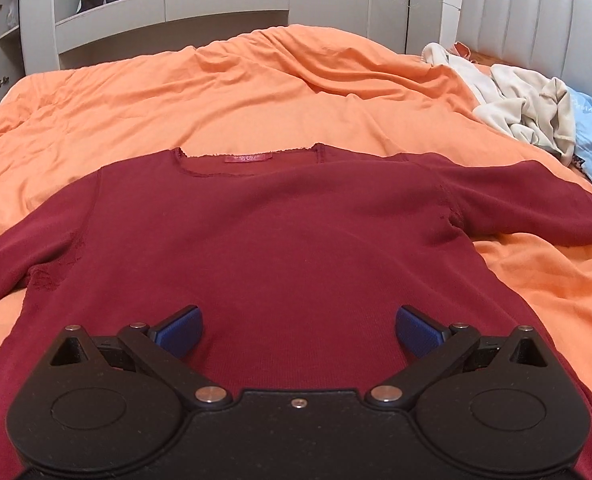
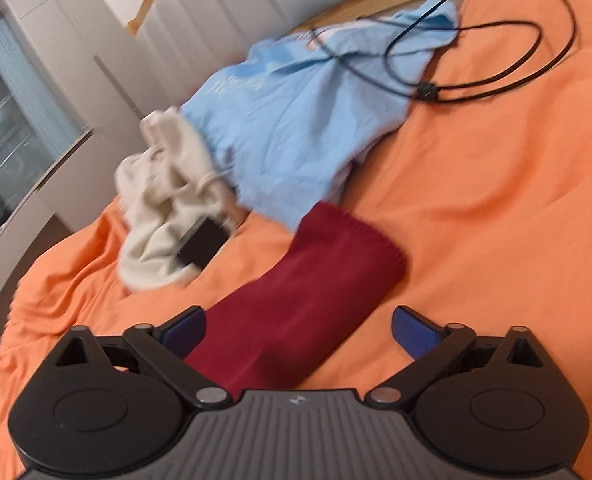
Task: Fold small clothes
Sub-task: 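Reach the right tool to the sleeve cuff and close on it, then carry the sleeve cuff with the right tool across the top's body and release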
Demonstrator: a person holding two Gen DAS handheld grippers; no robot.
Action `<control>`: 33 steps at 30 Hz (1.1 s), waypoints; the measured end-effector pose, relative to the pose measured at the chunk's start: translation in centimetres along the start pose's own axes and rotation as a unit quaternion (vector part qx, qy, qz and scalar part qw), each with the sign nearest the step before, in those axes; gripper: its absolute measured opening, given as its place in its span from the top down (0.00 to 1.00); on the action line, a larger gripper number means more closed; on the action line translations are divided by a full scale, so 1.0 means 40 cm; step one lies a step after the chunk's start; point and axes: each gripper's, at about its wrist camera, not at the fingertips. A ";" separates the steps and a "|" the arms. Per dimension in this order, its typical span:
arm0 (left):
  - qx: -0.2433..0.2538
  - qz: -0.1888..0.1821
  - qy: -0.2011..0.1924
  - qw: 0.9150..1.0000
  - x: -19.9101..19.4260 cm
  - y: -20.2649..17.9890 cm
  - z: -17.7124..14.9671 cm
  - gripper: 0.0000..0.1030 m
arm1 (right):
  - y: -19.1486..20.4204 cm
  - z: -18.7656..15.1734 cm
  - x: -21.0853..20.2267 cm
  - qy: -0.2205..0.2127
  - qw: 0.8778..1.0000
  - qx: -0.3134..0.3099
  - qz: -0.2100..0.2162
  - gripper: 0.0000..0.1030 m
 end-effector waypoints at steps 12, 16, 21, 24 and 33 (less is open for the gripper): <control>0.006 0.007 0.016 1.000 0.010 -0.008 -0.005 0.00 | -0.006 0.029 -0.027 -0.028 0.999 0.010 -0.013 0.92; -0.008 -0.001 0.020 1.000 0.006 0.004 -0.003 0.00 | 0.002 0.045 -0.059 -0.044 0.999 -0.001 -0.001 0.92; -0.037 -0.019 0.018 0.999 -0.009 0.027 0.018 0.00 | 0.036 0.034 -0.066 -0.037 0.999 -0.030 0.009 0.92; -0.063 -0.025 0.013 0.998 -0.026 0.055 0.038 0.00 | 0.072 0.040 -0.104 -0.052 0.997 -0.037 0.033 0.92; -0.121 0.000 -0.028 0.992 -0.090 0.190 0.107 0.00 | 0.364 0.017 -0.262 -0.093 0.969 -0.168 0.157 0.92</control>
Point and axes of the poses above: each gripper's, at about its wrist camera, not at the fingertips, and x roughly the way its jaws point, y to its left, z to its top, and after that the axes turned 9 degrees about -y, right-handed
